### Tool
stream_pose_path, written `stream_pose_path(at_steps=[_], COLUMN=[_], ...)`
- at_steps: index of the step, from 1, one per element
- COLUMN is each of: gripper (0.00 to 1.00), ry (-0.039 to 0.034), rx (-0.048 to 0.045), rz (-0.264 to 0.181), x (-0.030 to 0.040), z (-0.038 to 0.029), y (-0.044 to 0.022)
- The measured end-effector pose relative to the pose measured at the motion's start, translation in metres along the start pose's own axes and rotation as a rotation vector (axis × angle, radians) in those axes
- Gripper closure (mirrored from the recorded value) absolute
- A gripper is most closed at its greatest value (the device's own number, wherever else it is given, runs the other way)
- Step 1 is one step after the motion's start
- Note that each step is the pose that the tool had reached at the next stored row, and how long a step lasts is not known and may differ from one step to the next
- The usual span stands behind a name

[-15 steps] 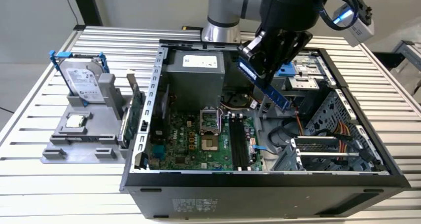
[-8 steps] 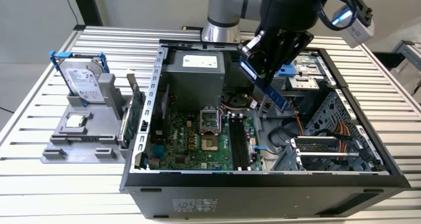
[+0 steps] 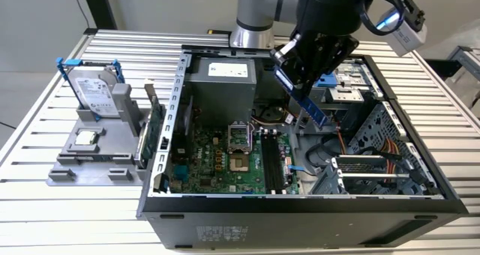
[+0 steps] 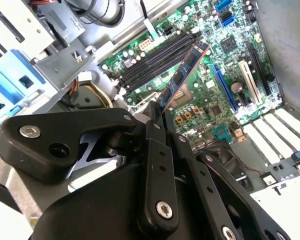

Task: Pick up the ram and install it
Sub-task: 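Insert the ram into the slot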

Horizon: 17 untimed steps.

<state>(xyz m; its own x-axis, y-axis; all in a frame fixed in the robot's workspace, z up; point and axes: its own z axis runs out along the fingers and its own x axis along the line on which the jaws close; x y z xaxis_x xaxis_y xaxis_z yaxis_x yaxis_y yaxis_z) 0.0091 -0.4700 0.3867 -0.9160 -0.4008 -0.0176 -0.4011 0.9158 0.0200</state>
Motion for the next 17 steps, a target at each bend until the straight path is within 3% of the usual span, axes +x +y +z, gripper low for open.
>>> stream_pose_path(at_steps=[17], gripper=[1.0], ry=[-0.0018], rx=[0.0016], rz=[0.091], x=[0.0], z=[0.0], y=[0.0])
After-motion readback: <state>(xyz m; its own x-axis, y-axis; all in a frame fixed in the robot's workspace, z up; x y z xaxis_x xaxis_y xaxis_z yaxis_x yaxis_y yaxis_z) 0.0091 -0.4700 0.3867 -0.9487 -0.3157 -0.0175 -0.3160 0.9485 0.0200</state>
